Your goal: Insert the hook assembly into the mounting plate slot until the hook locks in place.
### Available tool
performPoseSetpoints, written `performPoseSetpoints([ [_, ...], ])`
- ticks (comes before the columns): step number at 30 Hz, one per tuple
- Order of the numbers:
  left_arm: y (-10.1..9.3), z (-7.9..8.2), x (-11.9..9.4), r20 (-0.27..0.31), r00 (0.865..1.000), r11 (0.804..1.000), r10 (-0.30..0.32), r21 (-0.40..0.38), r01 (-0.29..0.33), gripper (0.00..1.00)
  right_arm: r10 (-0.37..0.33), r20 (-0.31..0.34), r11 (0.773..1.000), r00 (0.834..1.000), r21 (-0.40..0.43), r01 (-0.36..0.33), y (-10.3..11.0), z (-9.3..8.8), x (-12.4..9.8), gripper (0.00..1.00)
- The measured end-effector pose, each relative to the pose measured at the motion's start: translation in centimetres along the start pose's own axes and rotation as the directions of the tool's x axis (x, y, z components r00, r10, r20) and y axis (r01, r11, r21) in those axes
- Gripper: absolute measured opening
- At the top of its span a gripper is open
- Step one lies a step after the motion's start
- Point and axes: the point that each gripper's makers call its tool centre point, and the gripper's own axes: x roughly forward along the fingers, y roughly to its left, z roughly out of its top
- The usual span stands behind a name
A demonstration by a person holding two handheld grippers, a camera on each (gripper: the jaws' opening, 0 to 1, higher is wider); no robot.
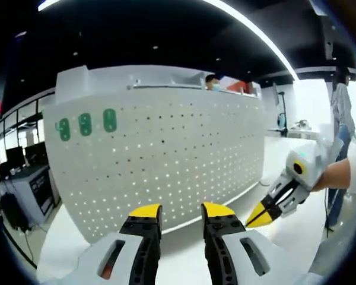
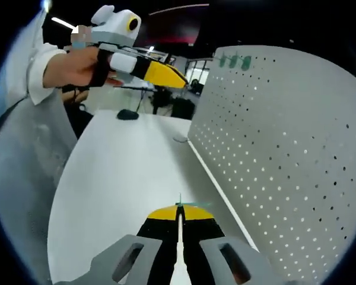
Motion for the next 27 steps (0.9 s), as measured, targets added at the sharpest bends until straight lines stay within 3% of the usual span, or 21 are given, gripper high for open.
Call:
performPoseSetpoints([
  [4, -0.6, -0.1, -0.2, -0.007, 1.0, 1.0, -0.022, -0.011, 0.022, 0.27, -0.005, 0.027, 1.0, 1.0, -0.022, 0.006, 0.3, 1.2, -0.7, 0.0],
  [13, -1.9, 0.3, -0.8, 0.001, 0.996, 0.993, -0.091, -0.077, 0.09, 0.25, 0.019, 0.154, 0.998, 0.988, -0.063, -0.009, 1.4, 5.1, -2.4, 0.0],
  [19, -2.8, 0.5, -1.2, 0.002, 0.99, 0.986, -0.138, -0.097, 0.138, 0.23, 0.039, 0.184, 0.993, 0.982, -0.115, -0.018, 2.3, 6.9, -3.2, 0.0],
  [25, -4.4, 0.6, -1.5, -0.017, 0.974, 0.969, -0.226, -0.108, 0.223, 0.19, 0.06, 0.218, 0.988, 0.974, -0.152, -0.027, 3.2, 8.5, -3.8, 0.0],
  [27, -5.4, 0.3, -1.7, -0.037, 0.959, 0.95, -0.281, -0.153, 0.272, 0.19, 0.069, 0.22, 0.985, 0.973, -0.167, -0.032, 3.5, 8.9, -3.9, 0.0],
])
